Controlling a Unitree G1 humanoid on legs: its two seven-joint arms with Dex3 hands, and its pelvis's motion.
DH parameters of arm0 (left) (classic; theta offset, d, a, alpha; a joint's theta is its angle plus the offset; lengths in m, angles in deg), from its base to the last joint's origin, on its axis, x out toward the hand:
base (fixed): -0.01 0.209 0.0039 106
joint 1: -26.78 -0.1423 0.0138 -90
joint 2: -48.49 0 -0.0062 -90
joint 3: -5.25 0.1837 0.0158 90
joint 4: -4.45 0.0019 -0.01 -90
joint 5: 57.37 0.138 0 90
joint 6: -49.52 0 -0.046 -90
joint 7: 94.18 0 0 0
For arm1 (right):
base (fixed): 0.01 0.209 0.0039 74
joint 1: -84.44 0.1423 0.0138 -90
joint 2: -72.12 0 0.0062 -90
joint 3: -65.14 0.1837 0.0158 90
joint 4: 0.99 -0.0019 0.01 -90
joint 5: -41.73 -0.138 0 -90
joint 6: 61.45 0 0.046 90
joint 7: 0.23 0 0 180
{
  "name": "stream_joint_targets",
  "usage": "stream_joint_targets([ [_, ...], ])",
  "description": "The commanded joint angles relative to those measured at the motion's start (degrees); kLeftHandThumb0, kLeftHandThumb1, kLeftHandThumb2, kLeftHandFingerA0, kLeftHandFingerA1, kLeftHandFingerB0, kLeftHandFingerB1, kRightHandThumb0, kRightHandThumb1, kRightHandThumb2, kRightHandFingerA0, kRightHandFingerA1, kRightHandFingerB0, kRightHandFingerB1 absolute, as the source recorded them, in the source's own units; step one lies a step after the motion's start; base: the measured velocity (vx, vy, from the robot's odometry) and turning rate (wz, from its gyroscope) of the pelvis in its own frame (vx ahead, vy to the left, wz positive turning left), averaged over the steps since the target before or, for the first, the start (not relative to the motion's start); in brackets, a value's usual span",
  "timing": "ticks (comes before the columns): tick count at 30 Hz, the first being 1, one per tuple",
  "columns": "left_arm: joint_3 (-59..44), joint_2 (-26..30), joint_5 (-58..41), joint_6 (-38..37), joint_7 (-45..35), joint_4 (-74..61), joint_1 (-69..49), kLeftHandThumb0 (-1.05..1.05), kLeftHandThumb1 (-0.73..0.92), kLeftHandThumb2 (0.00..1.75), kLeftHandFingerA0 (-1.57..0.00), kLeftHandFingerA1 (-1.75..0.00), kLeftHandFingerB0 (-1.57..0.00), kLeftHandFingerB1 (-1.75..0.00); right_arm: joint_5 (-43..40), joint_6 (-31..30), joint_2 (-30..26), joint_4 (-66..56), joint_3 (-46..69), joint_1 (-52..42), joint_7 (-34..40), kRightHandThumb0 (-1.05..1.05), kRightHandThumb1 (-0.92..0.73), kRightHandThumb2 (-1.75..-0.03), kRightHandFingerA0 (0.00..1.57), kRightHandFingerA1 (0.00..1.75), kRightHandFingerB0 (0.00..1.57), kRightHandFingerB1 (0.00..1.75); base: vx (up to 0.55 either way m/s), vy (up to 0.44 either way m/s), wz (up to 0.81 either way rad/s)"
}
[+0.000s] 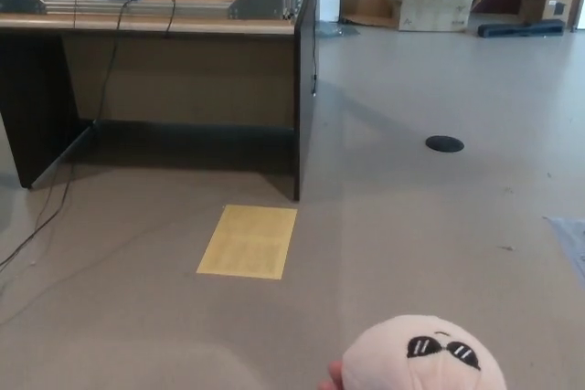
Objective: The robot extends its left hand to pick up an emotional support dumpling from the palm of a person and brings its hand down by its side. Then it extends its arm again to hand the dumpling back to the person.
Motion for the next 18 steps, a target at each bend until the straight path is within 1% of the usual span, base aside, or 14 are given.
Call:
stream_joint_targets([
  [1, -5.19, 1.24, -9.37, -0.12, -7.6, -2.17, -0.97, -0.12, 0.56, 0.57, -0.29, -0.38, -0.24, -0.29, -1.7, 9.27, 0.02, 2.67, 1.62, 0.04, 1.17, -0.38, -0.65, -0.6, 0.85, 0.5, 0.33, 0.32, 0.0, 0.0, 0.0],
  [3, -5.87, 2.1, -10.05, 0.37, -9.16, -3.76, -0.52, -0.12, 0.55, 0.57, -0.29, -0.38, -0.23, -0.29, -1.46, 9.97, -0.08, 3.53, 1.71, 0.49, 1.28, -0.39, -0.64, -0.6, 0.85, 0.5, 0.33, 0.32, 0.0, 0.0, 0.0],
  [4, -6.09, 3.05, -11.13, 1.24, -10.26, -6.67, 0.4, -0.11, 0.53, 0.56, -0.22, -0.37, -0.2, -0.28, -1.4, 9.76, -0.26, 3.62, 1.79, 0.78, 1.41, -0.41, -0.64, -0.6, 0.86, 0.49, 0.34, 0.32, 0.0, 0.0, 0.0],
  [5, -6.2, 3.7, -11.91, 1.86, -10.98, -8.73, 1.04, -0.11, 0.53, 0.56, -0.22, -0.37, -0.2, -0.28, -1.37, 9.55, -0.38, 3.64, 1.84, 0.97, 1.49, -0.41, -0.64, -0.6, 0.86, 0.49, 0.34, 0.32, 0.0, 0.0, 0.0],
  [6, -5.21, 7.0, -11.82, 3.02, -12.11, -16.37, 3.41, -0.22, 0.47, 0.56, -0.21, -0.35, -0.17, -0.29, -1.44, 9.42, -0.69, 3.81, 2.03, 1.42, 1.43, -0.38, -0.65, -0.6, 0.85, 0.49, 0.34, 0.32, 0.0, 0.0, 0.0],
  [8, -3.18, 12.79, -10.96, 4.63, -13.95, -26.48, 7.73, -0.26, 0.46, 0.58, -0.22, -0.36, -0.16, -0.3, -1.53, 9.64, -0.98, 4.24, 2.2, 2.03, 1.25, -0.38, -0.65, -0.6, 0.85, 0.49, 0.34, 0.32, 0.0, 0.0, 0.0],
  [9, -3.07, 13.31, -11.11, 4.96, -14.27, -27.1, 8.18, -0.26, 0.46, 0.58, -0.22, -0.36, -0.16, -0.3, -1.51, 9.68, -0.98, 4.32, 2.19, 2.09, 1.26, -0.38, -0.65, -0.6, 0.85, 0.49, 0.34, 0.32, 0.0, 0.0, 0.0],
  [10, -2.52, 14.98, -10.65, 4.26, -15.46, -27.96, 9.95, -0.2, 0.36, 0.88, -0.08, -0.5, -0.07, -0.49, -1.36, 9.76, -0.96, 4.51, 2.12, 2.25, 1.47, -0.39, -0.64, -0.6, 0.87, 0.5, 0.34, 0.32, 0.0, 0.0, 0.0],
  [12, -1.65, 17.27, -10.06, 3.45, -16.82, -29.29, 12.07, -0.2, 0.36, 0.88, -0.08, -0.5, -0.07, -0.49, -1.14, 9.94, -0.93, 4.88, 2.02, 2.48, 1.8, -0.39, -0.64, -0.6, 0.87, 0.5, 0.34, 0.32, 0.0, 0.0, 0.0],
  [13, 0.89, 21.02, -9.76, 4.09, -20.46, -31.76, 17.32, -0.49, 0.42, 0.63, -0.18, -0.36, -0.1, -0.33, -1.26, 9.9, -0.8, 4.43, 2.05, 1.73, 1.7, -0.38, -0.65, -0.6, 0.82, 0.49, 0.33, 0.32, 0.0, 0.0, 0.0],
  [14, 4.1, 25.76, -9.45, 4.92, -24.97, -34.87, 23.88, -0.49, 0.42, 0.63, -0.18, -0.36, -0.1, -0.33, -1.4, 9.88, -0.64, 3.89, 2.08, 0.81, 1.58, -0.38, -0.65, -0.6, 0.82, 0.49, 0.33, 0.32, 0.1, 0.008, 0.01],
  [16, 7.61, 28.42, -9.92, 7.85, -27.66, -37.53, 30.23, -0.48, 0.4, 0.62, -0.17, -0.36, -0.12, -0.34, -1.75, 9.95, -0.6, 3.76, 2.3, 0.78, 1.33, -0.38, -0.65, -0.6, 0.82, 0.49, 0.33, 0.32, 0.1, 0.007, 0.04],
  [17, 10.53, 29.32, -9.6, 10.13, -29.26, -39.16, 35.19, -0.25, 0.25, 0.83, -0.06, -0.49, -0.07, -0.5, -1.6, 10.1, -0.67, 3.99, 2.24, 1.03, 1.51, -0.4, -0.64, -0.6, 0.85, 0.48, 0.34, 0.32, 0.1, 0.007, 0.03],
  [18, 12.6, 29.98, -9.42, 11.7, -30.3, -40.23, 38.59, -0.25, 0.25, 0.83, -0.06, -0.49, -0.07, -0.5, -1.46, 10.21, -0.72, 4.18, 2.18, 1.22, 1.66, -0.4, -0.64, -0.6, 0.85, 0.48, 0.34, 0.32, 0.1, 0.011, 0.01],
])
